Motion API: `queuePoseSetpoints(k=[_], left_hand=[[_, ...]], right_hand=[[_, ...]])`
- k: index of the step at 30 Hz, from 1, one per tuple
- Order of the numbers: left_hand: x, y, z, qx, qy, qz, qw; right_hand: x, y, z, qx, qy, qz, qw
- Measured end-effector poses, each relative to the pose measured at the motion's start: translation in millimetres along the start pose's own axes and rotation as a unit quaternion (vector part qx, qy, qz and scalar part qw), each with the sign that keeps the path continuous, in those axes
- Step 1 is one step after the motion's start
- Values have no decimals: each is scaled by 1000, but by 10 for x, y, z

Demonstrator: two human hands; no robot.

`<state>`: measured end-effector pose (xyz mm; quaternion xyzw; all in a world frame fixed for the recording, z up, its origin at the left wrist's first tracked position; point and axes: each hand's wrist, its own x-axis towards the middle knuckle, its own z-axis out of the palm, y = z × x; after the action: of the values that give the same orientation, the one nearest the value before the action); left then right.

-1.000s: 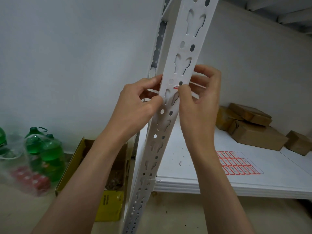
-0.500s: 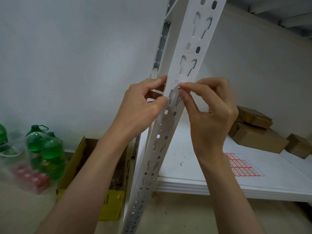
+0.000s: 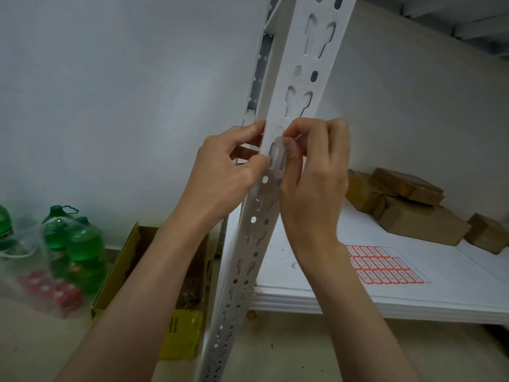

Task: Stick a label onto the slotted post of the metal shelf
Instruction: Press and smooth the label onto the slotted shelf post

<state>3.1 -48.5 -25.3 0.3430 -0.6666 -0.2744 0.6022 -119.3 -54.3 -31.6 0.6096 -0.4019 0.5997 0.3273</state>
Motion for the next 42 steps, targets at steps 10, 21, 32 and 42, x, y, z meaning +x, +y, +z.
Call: queuePoseSetpoints(k=[10, 21, 32, 42], left_hand=[[3, -9, -14, -3, -4, 8, 1000], [7, -5, -10, -5, -9, 9, 1000], [-5, -16, -15, -2, -8, 8, 1000], [-5, -14, -10, -13, -8, 11, 1000]], right_hand=[[16, 3, 30, 102, 35, 98, 989], [-4, -34, -70, 165, 29, 129, 977], [52, -149, -159, 241, -18, 247, 938], [69, -353, -139, 53, 34, 131, 989]])
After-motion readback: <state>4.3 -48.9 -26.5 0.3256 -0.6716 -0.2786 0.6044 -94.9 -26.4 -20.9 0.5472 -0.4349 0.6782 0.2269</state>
